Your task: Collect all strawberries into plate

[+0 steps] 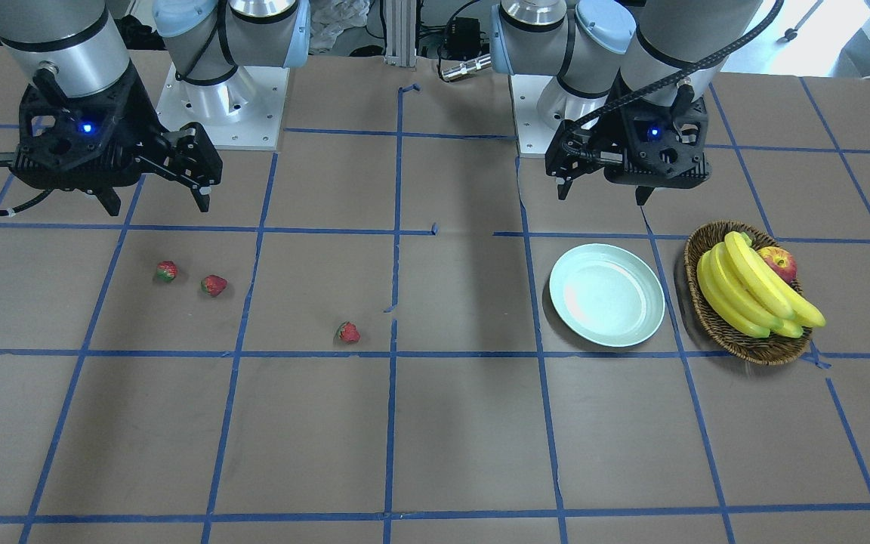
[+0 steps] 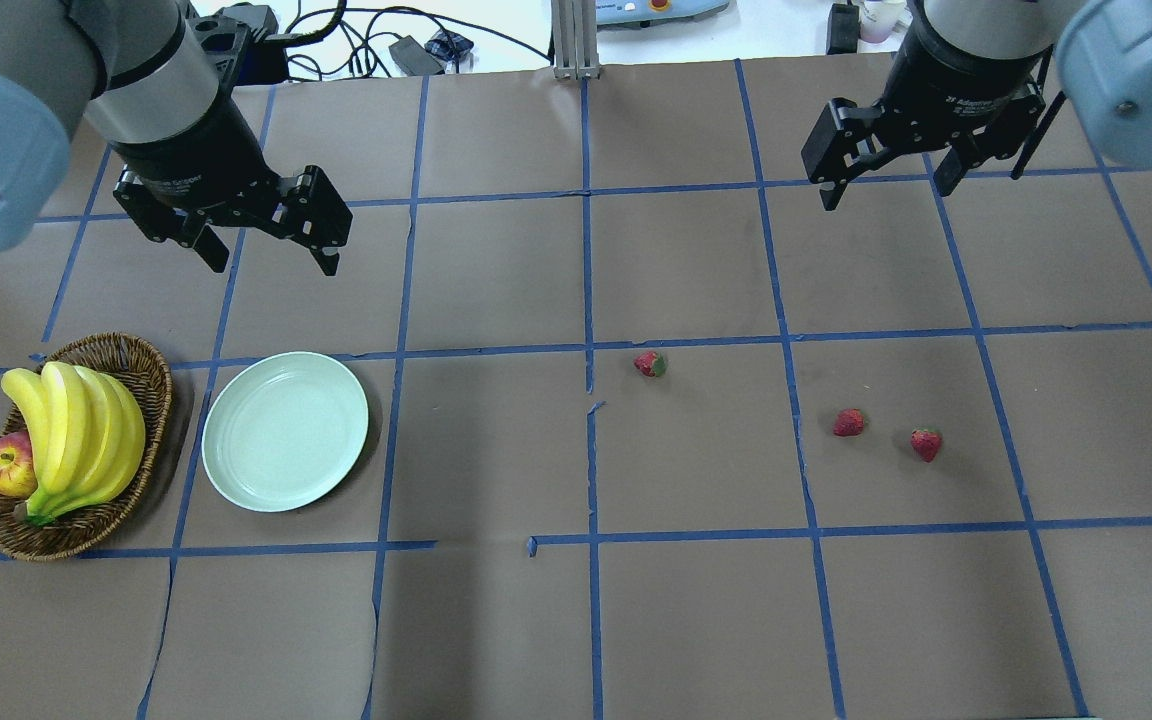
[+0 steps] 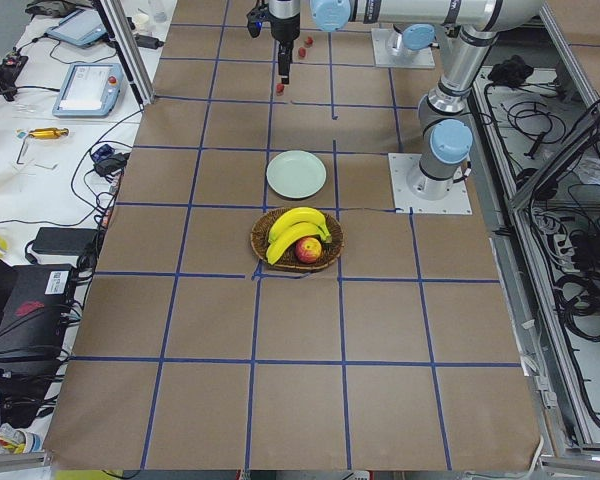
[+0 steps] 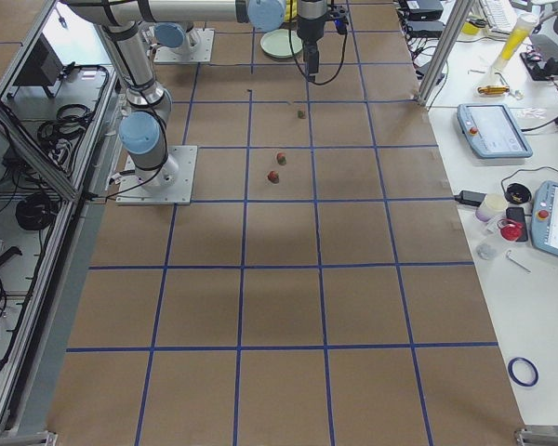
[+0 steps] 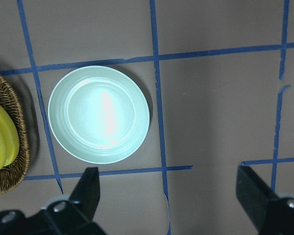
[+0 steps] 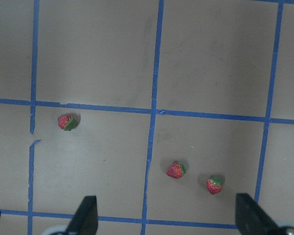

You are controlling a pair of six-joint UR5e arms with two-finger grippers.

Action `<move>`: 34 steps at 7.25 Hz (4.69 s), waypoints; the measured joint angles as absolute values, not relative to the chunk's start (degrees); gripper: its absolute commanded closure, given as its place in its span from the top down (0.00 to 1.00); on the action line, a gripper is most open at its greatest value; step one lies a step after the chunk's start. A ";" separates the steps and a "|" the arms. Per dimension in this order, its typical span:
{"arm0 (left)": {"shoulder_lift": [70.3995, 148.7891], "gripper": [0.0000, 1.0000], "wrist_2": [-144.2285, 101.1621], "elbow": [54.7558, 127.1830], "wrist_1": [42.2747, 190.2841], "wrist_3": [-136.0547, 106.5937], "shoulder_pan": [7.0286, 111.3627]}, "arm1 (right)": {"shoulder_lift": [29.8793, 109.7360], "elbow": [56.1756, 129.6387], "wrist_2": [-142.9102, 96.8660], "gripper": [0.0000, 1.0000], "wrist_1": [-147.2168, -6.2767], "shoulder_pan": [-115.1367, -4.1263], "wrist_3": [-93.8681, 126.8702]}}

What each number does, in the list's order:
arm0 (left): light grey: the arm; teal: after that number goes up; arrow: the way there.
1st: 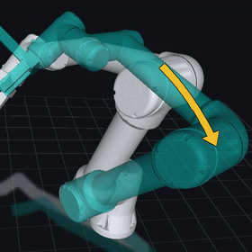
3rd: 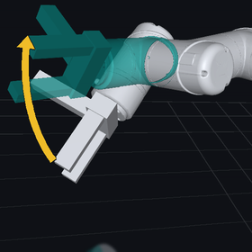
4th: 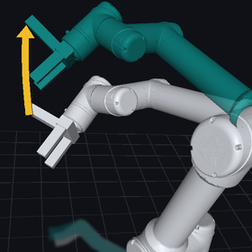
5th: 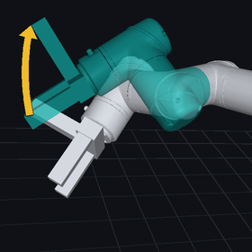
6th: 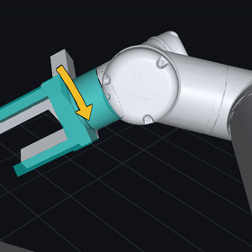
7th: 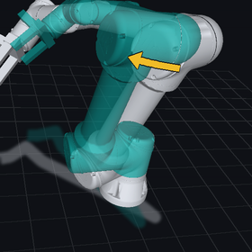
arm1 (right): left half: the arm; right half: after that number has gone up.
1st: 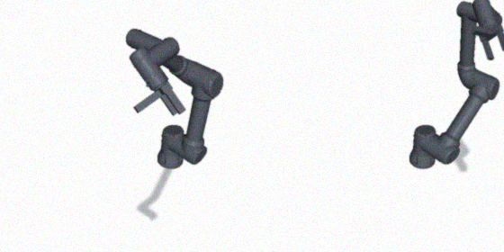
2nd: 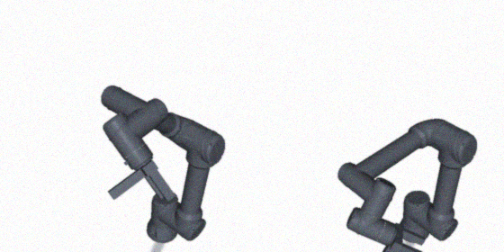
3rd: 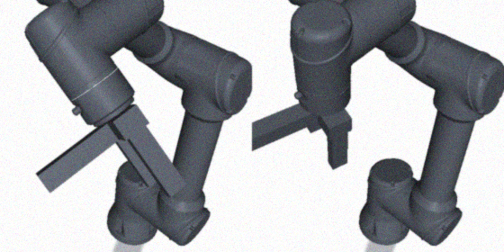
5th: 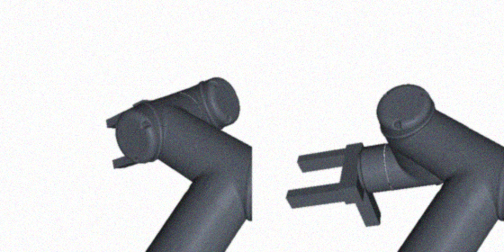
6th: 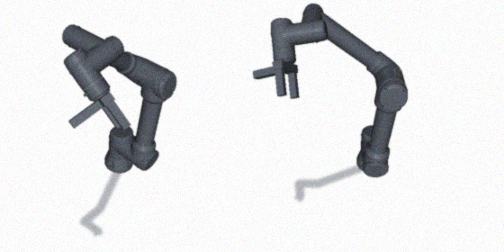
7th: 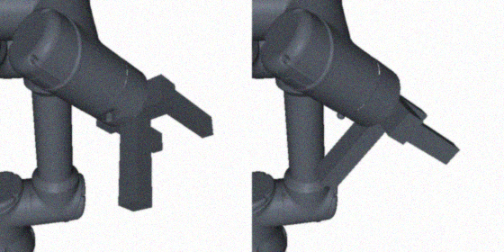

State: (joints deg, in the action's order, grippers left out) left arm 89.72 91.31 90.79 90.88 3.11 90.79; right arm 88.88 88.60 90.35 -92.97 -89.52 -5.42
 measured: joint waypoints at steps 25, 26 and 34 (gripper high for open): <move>89.65 1.00 91.23 92.63 90.88 3.14 90.79 | 82.42 133.27 87.10 0.45 -136.15 -66.17 -34.18; 89.65 1.00 91.23 92.64 90.88 3.12 90.79 | 81.90 133.29 86.97 0.05 -137.48 -66.22 -33.97; 89.65 1.00 91.23 92.64 90.88 3.11 90.79 | 80.92 117.97 87.19 0.00 -129.90 -87.33 -0.76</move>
State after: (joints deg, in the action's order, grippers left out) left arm 89.65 91.23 92.64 90.88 3.11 90.79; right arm 80.92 117.97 87.19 -129.90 -87.33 -0.76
